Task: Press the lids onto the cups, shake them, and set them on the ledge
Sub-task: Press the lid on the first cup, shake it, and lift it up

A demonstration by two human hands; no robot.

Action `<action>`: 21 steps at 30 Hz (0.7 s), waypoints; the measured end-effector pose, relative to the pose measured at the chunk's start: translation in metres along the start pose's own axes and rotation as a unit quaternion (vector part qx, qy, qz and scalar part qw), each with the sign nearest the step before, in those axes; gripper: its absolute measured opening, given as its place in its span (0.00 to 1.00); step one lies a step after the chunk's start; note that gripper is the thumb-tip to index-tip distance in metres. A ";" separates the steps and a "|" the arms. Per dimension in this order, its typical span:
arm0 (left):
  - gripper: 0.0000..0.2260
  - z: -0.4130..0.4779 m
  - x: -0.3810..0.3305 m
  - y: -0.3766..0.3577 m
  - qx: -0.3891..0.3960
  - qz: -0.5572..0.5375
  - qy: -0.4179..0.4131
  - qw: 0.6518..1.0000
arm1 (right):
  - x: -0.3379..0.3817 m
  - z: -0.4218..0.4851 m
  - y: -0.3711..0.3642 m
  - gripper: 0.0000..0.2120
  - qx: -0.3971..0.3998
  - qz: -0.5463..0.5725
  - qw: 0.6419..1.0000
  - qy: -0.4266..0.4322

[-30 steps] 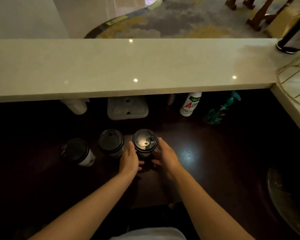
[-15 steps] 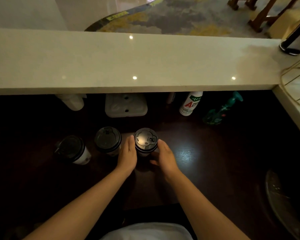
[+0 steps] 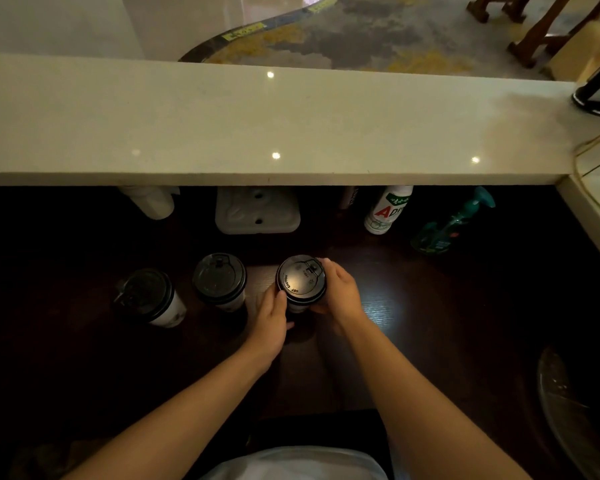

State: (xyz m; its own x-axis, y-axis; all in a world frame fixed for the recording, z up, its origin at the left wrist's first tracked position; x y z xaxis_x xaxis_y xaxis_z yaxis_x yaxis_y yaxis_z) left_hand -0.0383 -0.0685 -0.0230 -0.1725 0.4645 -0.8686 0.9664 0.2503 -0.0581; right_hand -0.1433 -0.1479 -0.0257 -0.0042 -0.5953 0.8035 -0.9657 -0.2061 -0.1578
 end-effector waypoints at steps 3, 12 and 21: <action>0.20 -0.003 0.003 0.001 0.024 -0.007 0.016 1.000 | 0.012 0.011 0.008 0.09 0.020 -0.014 0.999 -0.022; 0.30 0.000 -0.010 -0.004 0.040 -0.027 0.110 0.993 | 0.039 0.042 -0.014 0.22 0.133 -0.204 0.966 -0.091; 0.37 -0.008 -0.011 -0.003 0.028 -0.016 0.050 0.998 | 0.043 0.046 -0.011 0.24 0.150 -0.214 0.963 -0.069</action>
State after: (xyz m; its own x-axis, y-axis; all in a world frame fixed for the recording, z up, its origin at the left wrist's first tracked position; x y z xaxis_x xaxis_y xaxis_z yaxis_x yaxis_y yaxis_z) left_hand -0.0414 -0.0671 -0.0095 -0.2190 0.5409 -0.8121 0.9688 0.2194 -0.1151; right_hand -0.1213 -0.2070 -0.0164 0.4320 -0.4990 0.7512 -0.7527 -0.6583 -0.0044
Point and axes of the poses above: each hand's wrist, its own z-axis towards the middle knuckle, its own y-axis out of the back of the hand, x = y × z, the point moved 1 cm from there along z, towards the middle knuckle, and after that the axes turned 8 degrees about x, right-handed, at the moved point
